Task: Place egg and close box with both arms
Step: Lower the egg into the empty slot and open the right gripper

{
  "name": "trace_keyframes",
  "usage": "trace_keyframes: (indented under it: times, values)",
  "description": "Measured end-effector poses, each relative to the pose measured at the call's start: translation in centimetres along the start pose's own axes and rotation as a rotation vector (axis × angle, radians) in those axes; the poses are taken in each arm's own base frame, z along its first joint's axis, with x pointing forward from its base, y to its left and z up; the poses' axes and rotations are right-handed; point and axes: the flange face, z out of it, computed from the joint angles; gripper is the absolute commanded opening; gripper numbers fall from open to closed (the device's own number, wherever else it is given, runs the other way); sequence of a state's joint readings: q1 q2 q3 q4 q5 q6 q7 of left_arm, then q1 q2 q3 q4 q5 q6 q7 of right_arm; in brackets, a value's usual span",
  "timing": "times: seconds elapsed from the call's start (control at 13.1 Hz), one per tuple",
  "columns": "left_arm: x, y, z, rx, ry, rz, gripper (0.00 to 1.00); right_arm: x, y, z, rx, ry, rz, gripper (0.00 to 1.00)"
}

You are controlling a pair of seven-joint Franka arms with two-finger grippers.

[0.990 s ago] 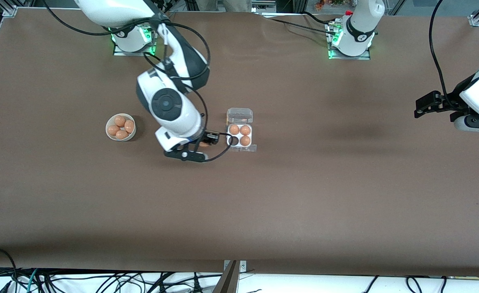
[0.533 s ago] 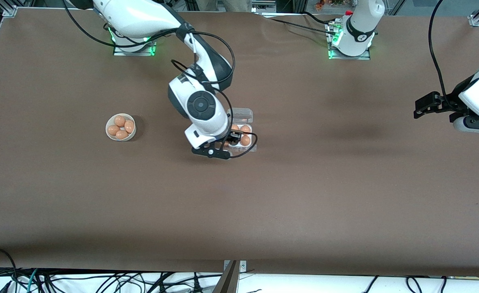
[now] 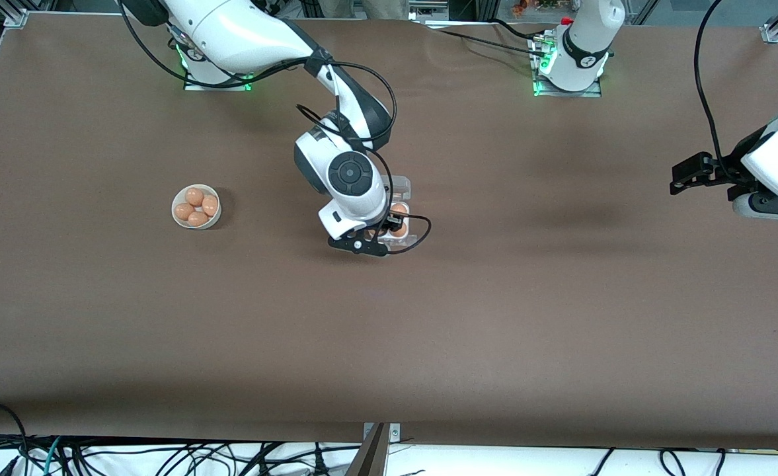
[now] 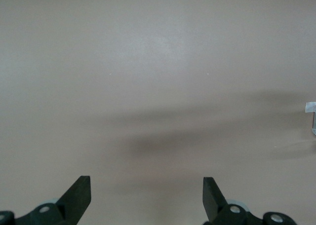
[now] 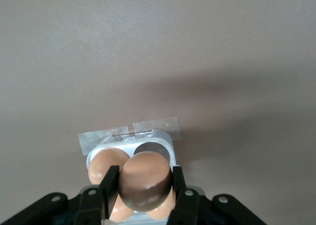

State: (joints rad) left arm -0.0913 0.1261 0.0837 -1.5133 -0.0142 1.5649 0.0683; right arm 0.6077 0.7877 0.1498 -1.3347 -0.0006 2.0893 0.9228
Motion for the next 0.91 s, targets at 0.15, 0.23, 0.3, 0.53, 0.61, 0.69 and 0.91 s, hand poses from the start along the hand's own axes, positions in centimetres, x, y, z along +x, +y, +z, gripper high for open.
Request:
trace_keyframes:
  times: [0.15,0.23,0.3,0.53,0.61,0.69,0.91]
  values:
    - [0.0,0.0,0.0,0.0,0.0,0.0,1.0,-0.4,-0.5,0.8,0.0,0.006,0.003,0.0]
    - [0.0,0.0,0.0,0.0,0.0,0.0,1.0,-0.6,-0.6,1.1,-0.002,0.006,0.003,0.11]
    - [0.0,0.0,0.0,0.0,0.0,0.0,1.0,-0.7,-0.7,1.3,-0.005,0.006,0.004,0.48]
    - [0.0,0.0,0.0,0.0,0.0,0.0,1.0,-0.6,-0.5,1.7,-0.016,0.01,0.013,1.0]
    - [0.0,0.0,0.0,0.0,0.0,0.0,1.0,-0.6,-0.5,1.9,-0.023,0.017,0.014,1.0]
    - [0.0,0.0,0.0,0.0,0.0,0.0,1.0,-0.5,-0.4,2.0,-0.028,0.022,0.016,1.0]
    - [0.0,0.0,0.0,0.0,0.001,0.0,1.0,-0.5,-0.4,2.1,-0.033,0.026,0.02,1.0]
